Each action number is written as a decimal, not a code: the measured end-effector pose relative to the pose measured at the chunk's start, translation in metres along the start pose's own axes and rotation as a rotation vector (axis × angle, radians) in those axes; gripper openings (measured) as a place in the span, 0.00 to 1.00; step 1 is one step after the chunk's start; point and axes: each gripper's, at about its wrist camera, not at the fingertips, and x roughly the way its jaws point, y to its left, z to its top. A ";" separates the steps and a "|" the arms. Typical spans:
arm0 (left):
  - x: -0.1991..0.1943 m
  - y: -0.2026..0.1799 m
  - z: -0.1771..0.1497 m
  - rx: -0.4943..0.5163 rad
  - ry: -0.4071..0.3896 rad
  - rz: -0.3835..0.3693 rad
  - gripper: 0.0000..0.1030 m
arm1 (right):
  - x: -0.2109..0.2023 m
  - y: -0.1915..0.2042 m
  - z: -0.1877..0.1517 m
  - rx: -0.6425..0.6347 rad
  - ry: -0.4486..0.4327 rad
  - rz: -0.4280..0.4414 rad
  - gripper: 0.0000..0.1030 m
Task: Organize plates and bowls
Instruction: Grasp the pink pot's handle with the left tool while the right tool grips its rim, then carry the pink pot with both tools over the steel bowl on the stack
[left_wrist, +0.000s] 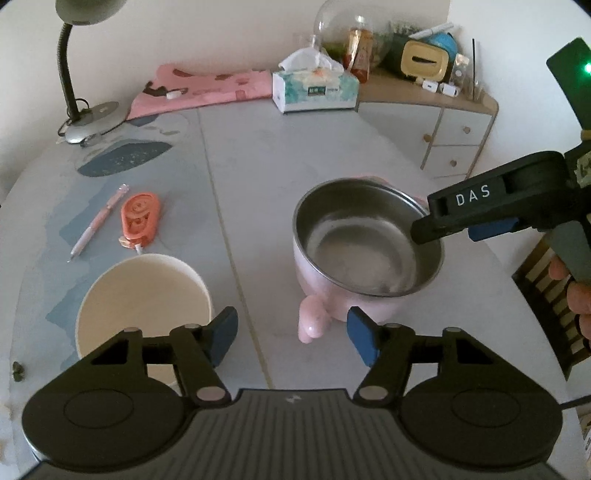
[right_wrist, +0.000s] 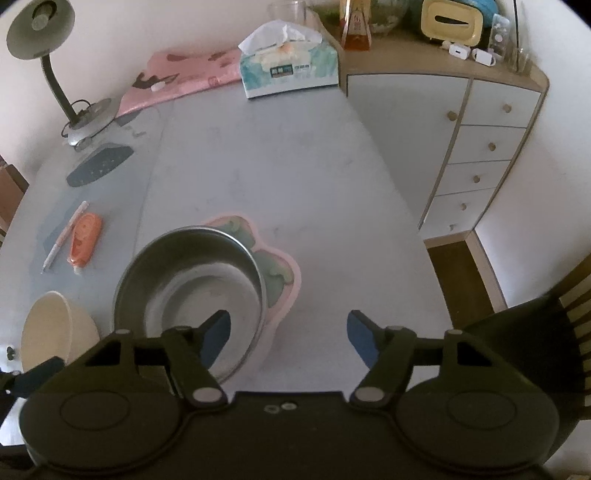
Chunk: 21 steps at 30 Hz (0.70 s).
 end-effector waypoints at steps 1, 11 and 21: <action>0.003 0.001 0.001 -0.008 0.005 -0.004 0.63 | 0.003 0.001 0.000 0.000 0.002 0.001 0.67; 0.017 0.002 0.005 -0.015 0.021 -0.047 0.29 | 0.020 0.004 0.001 0.000 0.023 0.011 0.52; 0.017 0.003 0.007 -0.013 0.014 -0.075 0.17 | 0.023 0.006 -0.007 0.023 0.021 0.057 0.21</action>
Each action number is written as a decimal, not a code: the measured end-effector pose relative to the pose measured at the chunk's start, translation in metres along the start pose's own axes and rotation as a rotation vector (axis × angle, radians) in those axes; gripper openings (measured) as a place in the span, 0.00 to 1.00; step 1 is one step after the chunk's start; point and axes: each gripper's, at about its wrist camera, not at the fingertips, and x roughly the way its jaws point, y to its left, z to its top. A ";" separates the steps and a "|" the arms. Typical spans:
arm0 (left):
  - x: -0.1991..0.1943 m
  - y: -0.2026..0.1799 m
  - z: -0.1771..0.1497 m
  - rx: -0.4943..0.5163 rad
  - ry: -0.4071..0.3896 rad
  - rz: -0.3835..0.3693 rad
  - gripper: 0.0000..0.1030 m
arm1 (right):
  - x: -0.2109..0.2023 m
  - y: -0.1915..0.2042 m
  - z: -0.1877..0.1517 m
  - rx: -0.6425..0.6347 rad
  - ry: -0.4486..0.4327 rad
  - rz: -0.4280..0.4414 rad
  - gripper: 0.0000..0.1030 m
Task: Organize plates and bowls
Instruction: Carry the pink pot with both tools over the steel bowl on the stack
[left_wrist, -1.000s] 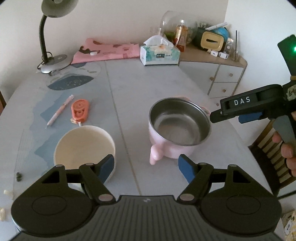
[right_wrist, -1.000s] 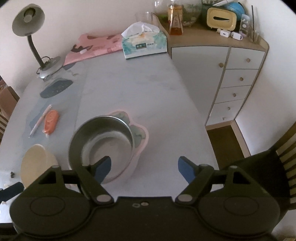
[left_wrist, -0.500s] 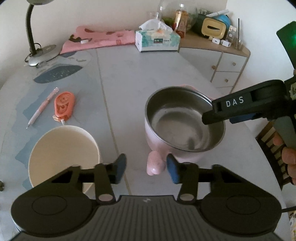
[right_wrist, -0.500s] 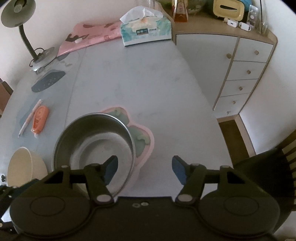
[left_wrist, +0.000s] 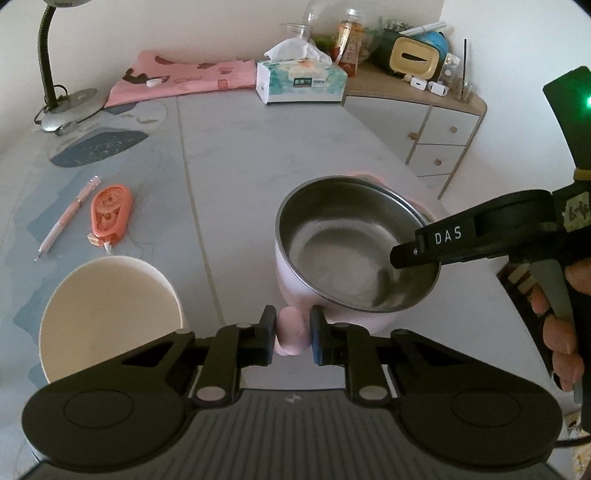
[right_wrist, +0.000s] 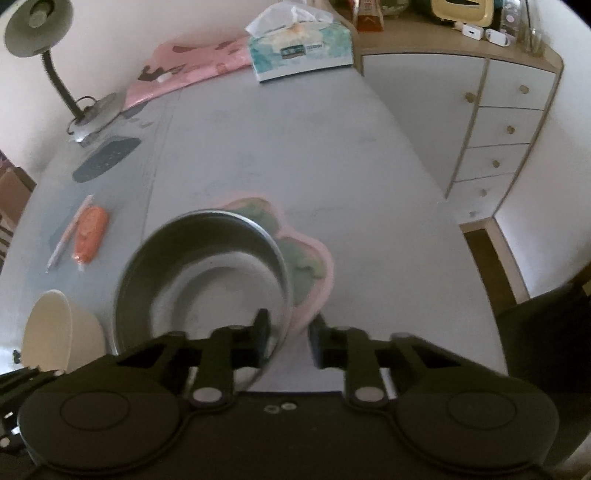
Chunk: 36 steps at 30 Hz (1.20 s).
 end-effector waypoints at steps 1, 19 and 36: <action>0.000 0.000 -0.001 0.000 -0.001 0.002 0.17 | -0.001 0.002 -0.001 -0.006 -0.005 -0.006 0.21; -0.065 -0.007 -0.029 0.004 -0.010 0.009 0.17 | -0.058 0.010 -0.040 0.053 -0.079 0.019 0.18; -0.202 0.006 -0.101 -0.020 -0.031 0.047 0.17 | -0.159 0.065 -0.113 0.002 -0.108 0.046 0.17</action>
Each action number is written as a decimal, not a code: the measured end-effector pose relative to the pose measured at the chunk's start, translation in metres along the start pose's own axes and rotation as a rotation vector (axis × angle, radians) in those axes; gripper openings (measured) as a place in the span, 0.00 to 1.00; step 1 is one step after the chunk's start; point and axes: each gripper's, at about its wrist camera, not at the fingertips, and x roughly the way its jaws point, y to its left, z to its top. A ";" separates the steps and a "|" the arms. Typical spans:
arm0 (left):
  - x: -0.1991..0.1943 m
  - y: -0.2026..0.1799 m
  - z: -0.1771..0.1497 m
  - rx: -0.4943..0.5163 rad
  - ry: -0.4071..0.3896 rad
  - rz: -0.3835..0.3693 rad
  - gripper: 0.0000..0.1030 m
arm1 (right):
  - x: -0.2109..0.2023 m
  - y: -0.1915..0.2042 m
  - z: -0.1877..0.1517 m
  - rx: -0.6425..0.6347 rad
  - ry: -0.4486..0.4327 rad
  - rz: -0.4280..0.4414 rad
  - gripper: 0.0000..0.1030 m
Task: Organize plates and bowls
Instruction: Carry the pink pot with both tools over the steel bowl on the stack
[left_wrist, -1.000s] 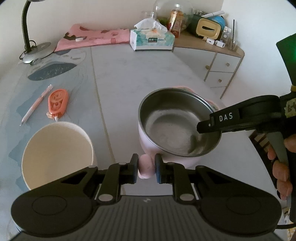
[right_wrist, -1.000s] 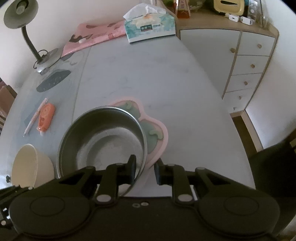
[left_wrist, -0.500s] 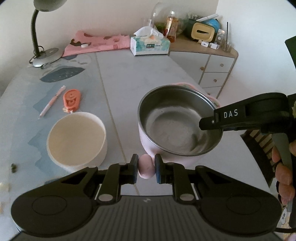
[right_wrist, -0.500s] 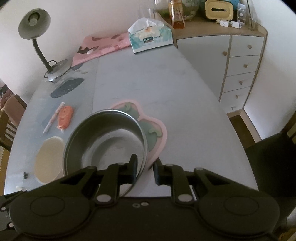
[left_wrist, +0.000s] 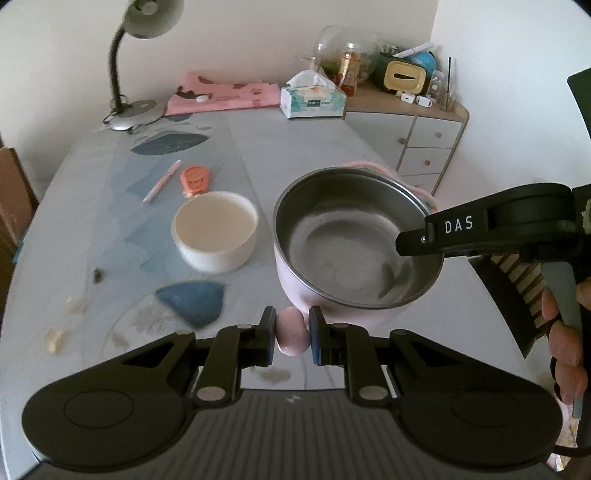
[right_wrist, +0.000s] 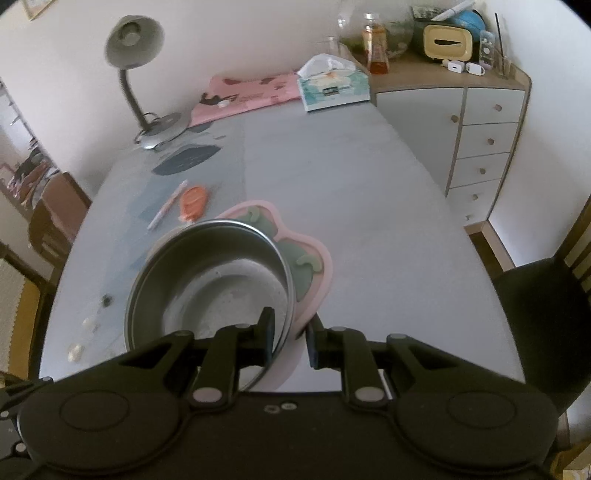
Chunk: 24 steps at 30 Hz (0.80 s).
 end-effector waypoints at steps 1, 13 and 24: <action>-0.008 0.003 -0.006 -0.008 0.001 0.003 0.17 | -0.005 0.005 -0.005 -0.004 0.001 0.004 0.17; -0.092 0.042 -0.077 -0.063 -0.007 0.045 0.17 | -0.050 0.066 -0.071 -0.050 0.025 0.067 0.18; -0.141 0.084 -0.149 -0.168 0.008 0.090 0.17 | -0.069 0.128 -0.135 -0.132 0.064 0.109 0.18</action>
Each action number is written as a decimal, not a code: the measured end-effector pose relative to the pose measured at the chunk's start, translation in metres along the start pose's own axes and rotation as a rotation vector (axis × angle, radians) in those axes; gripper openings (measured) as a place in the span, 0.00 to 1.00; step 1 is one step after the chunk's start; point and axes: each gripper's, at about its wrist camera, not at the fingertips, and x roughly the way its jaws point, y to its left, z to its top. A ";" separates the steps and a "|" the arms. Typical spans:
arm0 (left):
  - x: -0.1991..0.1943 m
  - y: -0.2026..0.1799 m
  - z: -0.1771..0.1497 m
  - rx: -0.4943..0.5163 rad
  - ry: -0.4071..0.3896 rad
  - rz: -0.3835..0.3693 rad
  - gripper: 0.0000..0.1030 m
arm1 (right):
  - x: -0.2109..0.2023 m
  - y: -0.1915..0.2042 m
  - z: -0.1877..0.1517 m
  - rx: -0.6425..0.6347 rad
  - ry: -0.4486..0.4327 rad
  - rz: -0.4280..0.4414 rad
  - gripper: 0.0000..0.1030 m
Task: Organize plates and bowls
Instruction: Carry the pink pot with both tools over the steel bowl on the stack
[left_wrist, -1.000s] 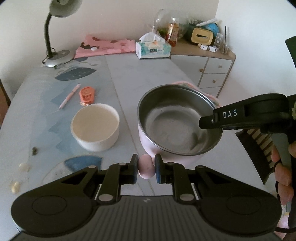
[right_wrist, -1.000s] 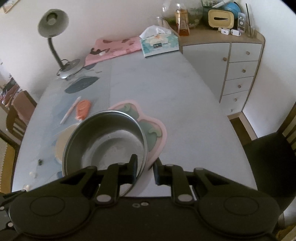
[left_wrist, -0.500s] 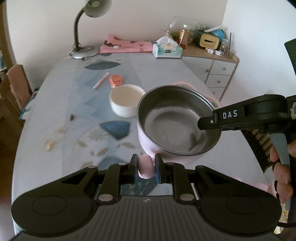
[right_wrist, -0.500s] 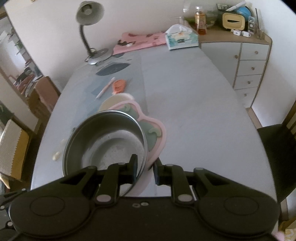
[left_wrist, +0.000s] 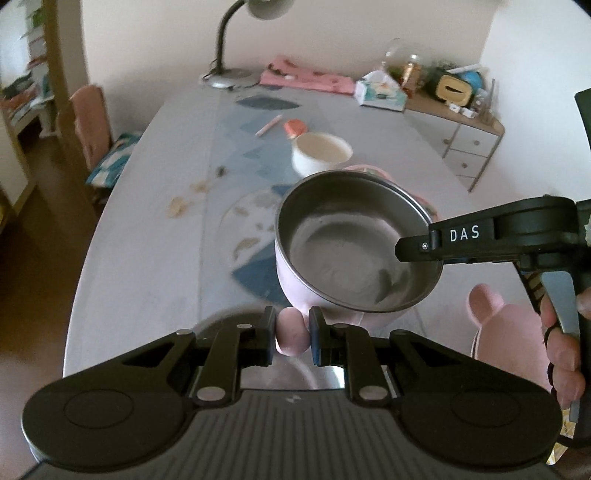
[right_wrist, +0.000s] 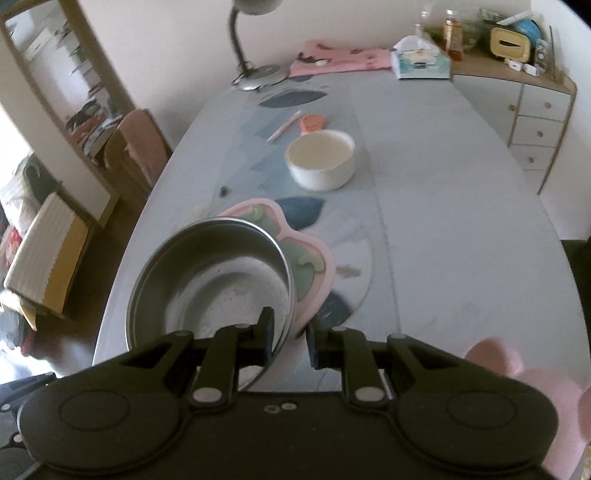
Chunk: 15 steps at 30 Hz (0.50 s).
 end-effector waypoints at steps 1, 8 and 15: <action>-0.002 0.005 -0.006 -0.007 0.006 0.005 0.17 | 0.001 0.006 -0.004 -0.010 0.005 0.003 0.18; -0.010 0.028 -0.038 -0.053 0.039 0.037 0.17 | 0.013 0.035 -0.033 -0.050 0.056 0.026 0.18; -0.010 0.042 -0.064 -0.076 0.084 0.061 0.17 | 0.026 0.050 -0.064 -0.069 0.097 0.058 0.18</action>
